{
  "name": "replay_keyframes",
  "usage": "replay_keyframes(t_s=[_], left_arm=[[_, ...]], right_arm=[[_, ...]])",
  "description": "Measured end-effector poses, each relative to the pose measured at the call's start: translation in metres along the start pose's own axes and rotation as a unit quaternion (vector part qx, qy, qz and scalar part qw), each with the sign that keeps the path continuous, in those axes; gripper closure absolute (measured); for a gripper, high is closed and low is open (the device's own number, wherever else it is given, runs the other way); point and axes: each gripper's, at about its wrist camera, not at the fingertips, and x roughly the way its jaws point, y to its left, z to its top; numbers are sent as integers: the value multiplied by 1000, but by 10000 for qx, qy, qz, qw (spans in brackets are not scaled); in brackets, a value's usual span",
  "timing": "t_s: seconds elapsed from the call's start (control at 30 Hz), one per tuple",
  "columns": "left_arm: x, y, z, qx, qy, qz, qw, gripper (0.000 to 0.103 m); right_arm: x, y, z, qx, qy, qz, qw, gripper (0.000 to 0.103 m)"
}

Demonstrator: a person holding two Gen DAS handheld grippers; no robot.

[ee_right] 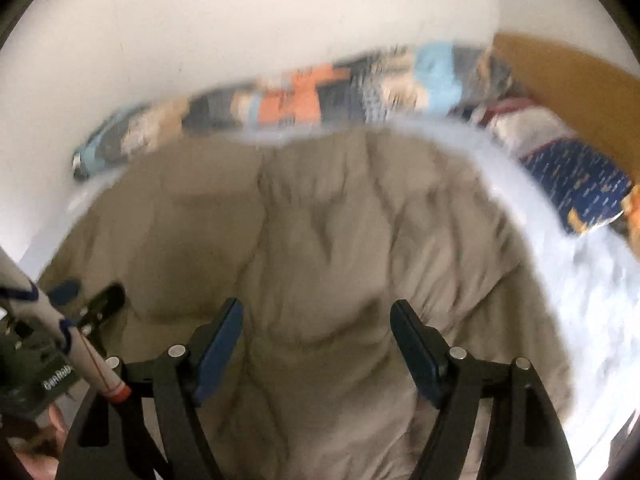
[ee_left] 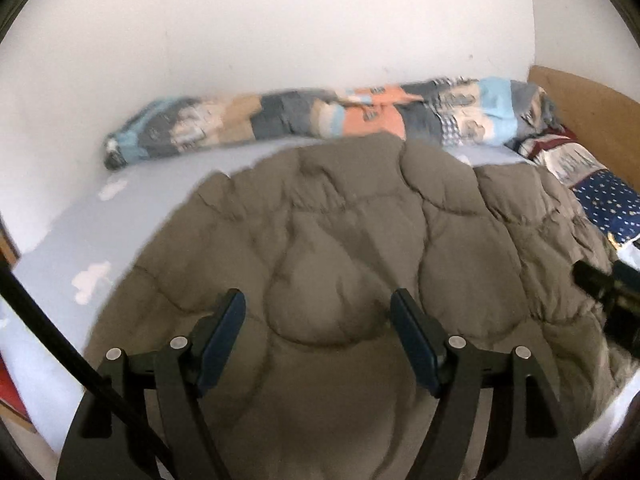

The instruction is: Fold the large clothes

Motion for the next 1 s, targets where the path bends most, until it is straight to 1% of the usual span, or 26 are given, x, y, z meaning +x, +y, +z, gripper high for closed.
replay_keyframes(t_s=[0.03, 0.07, 0.1, 0.13, 0.17, 0.2, 0.27, 0.37, 0.43, 0.5, 0.6, 0.63, 0.77, 0.87, 1.0], left_arm=[[-1, 1, 0, 4, -59, 63, 10000, 29], [0, 1, 0, 3, -35, 72, 10000, 29], [2, 2, -1, -9, 29, 101, 9999, 29], [5, 2, -2, -32, 91, 114, 9999, 29], [10, 4, -3, -63, 166, 104, 9998, 29], [17, 5, -4, -98, 295, 93, 9995, 29], [24, 8, -6, -183, 436, 51, 9989, 28], [25, 10, -7, -191, 434, 54, 9989, 26], [22, 10, -7, -186, 397, 92, 9990, 26], [15, 11, -8, -190, 326, 126, 9992, 26], [3, 13, -9, -169, 236, 206, 9994, 26], [-1, 15, -9, -184, 222, 216, 9993, 26], [-17, 22, -12, -308, 197, 245, 9990, 26], [-26, 27, -15, -376, 210, 363, 9984, 26], [-23, 34, -20, -458, 406, 425, 9972, 26]], right_arm=[[1, -3, 3, 27, -67, -164, 9998, 22], [2, -11, 5, 164, -103, -285, 9994, 22], [4, -16, 6, 303, -86, -306, 9990, 22], [12, -25, 6, 488, 46, -319, 9983, 22], [18, -27, 5, 542, 176, -362, 9977, 22], [30, -29, 0, 585, 453, -493, 9960, 22], [50, -34, -6, 632, 751, -482, 9940, 19], [49, -31, -6, 541, 734, -480, 9947, 16], [47, -34, -5, 610, 726, -426, 9946, 16], [34, -32, -4, 688, 522, -380, 9955, 17], [6, -17, -5, 388, 159, -281, 9987, 17], [0, -13, -6, 296, 114, -229, 9992, 17], [-24, 9, -19, -49, 98, 29, 9999, 17], [-36, 23, -28, -300, 103, 152, 9994, 17], [-39, 40, -39, -617, 135, 204, 9978, 17]])
